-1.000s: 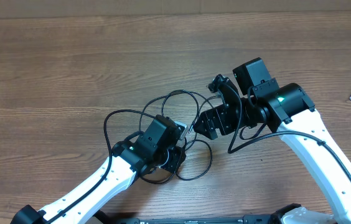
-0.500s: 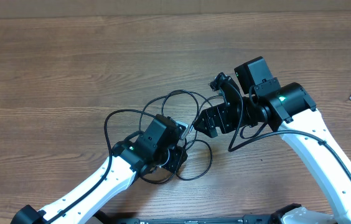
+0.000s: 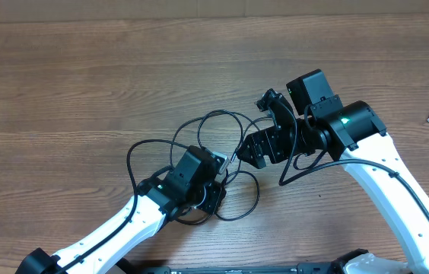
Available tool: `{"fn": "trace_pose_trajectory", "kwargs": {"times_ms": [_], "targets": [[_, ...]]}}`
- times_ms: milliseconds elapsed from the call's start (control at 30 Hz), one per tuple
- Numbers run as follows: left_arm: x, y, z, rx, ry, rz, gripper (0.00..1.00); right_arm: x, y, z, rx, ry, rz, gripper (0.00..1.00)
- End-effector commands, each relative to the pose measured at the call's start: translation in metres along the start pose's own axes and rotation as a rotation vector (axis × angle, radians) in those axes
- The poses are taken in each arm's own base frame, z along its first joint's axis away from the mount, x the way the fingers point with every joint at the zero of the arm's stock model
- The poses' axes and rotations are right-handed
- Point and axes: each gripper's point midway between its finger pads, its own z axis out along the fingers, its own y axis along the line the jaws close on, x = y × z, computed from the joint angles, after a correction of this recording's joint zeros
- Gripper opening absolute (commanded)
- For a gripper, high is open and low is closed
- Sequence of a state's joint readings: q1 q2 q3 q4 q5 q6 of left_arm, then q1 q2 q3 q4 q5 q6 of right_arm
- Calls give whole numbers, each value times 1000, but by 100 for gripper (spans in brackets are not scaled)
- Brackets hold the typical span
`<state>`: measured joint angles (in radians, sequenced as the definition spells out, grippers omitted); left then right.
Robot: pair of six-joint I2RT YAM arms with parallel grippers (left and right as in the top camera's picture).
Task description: Untangle cables
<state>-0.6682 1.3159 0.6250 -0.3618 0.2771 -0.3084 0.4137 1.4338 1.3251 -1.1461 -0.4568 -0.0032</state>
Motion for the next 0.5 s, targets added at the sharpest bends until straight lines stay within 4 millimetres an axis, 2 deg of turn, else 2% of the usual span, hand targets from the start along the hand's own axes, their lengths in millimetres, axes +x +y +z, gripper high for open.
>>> {"fn": "trace_pose_trajectory", "kwargs": {"times_ms": [0, 133, 233, 300, 400, 467], "targets": [[1, -2, 1, 9, -11, -3, 25, 0, 3, -1, -19, -4, 4, 95], [3, 0, 9, 10, 0, -24, 34, 0, 3, -1, -19, -3, 4, 95], [6, 1, 18, 9, 18, -45, 34, 0, 3, -1, -19, -3, 4, 95], [8, -1, 24, 14, 31, -42, 30, 0, 3, -1, -19, -3, 4, 95], [12, -2, 31, 15, 50, -37, 16, -1, 3, -1, -18, -4, 3, 95], [14, -2, 32, 14, 57, -45, 12, -1, 2, -1, -17, -6, 2, 95]]}}
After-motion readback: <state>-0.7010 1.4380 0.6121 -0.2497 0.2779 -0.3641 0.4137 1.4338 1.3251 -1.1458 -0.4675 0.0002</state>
